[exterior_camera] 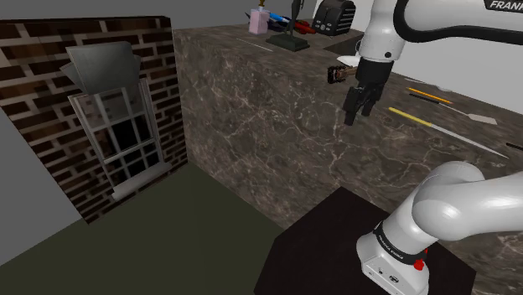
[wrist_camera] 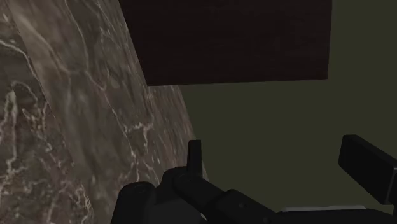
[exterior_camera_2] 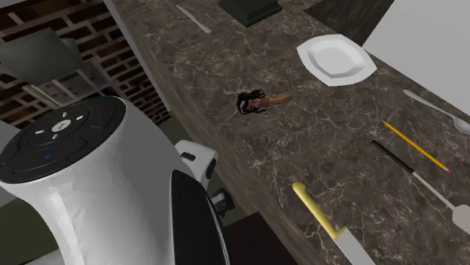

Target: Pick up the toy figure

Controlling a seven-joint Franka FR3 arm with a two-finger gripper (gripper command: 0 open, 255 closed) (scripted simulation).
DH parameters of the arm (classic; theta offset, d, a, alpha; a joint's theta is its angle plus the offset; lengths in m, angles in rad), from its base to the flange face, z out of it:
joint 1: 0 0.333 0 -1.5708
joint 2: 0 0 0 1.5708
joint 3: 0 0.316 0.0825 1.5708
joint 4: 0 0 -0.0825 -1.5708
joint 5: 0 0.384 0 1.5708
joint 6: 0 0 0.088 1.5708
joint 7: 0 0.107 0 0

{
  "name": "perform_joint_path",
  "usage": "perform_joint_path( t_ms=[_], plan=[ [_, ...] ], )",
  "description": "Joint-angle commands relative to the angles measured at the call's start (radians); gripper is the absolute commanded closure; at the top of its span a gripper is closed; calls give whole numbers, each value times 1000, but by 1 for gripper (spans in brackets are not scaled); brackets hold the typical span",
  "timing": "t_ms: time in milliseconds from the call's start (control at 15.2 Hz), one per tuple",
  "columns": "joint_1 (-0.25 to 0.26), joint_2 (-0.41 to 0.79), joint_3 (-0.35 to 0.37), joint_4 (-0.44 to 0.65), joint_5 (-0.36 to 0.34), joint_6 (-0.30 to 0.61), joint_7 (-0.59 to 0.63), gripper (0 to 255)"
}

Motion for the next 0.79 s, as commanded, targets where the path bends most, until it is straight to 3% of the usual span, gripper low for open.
perform_joint_path(
  t_ms=[0, 726],
  plan=[
    [0, 0, 0, 0, 0, 0, 0, 0],
    [36, 245, -261, 269, -205, -33, -565, 0]
  ],
)
